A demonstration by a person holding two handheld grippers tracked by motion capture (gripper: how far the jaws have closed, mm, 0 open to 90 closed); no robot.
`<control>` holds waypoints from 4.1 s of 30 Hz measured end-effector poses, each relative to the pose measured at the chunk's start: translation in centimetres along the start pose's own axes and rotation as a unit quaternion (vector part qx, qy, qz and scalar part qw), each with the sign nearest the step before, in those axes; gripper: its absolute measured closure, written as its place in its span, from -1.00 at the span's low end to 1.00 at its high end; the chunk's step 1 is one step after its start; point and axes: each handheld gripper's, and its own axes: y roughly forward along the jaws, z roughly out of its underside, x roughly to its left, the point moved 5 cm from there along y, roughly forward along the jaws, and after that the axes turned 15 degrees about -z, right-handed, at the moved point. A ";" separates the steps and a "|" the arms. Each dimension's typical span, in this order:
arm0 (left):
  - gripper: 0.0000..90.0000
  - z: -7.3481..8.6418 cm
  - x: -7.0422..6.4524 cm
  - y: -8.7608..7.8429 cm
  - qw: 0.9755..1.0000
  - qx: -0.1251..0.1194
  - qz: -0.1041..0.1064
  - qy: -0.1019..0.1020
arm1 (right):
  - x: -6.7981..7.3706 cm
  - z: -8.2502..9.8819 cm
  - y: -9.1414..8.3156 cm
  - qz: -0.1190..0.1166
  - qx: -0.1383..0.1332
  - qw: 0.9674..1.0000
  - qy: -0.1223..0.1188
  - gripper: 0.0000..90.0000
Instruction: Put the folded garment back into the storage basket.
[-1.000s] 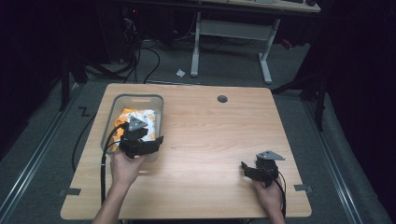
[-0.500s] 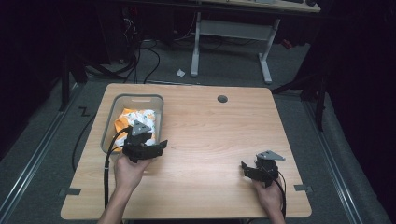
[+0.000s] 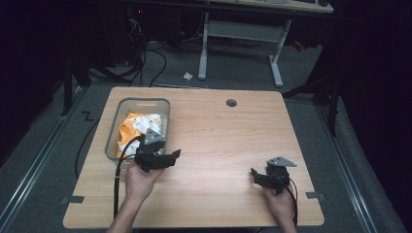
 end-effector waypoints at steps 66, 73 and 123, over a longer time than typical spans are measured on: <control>-0.21 1.9 -5.6 2.8 0.998 0.028 0.059 0.021 | 0.0 0.0 0.0 0.000 0.000 1.000 0.000 -0.39; -0.21 2.1 -5.9 3.2 0.998 0.030 0.062 0.016 | 0.0 0.0 0.0 0.000 0.000 1.000 0.000 -0.39; -0.16 4.6 -5.8 8.2 0.998 0.063 0.026 -0.006 | 0.0 0.0 0.0 0.000 0.000 1.000 0.000 -0.39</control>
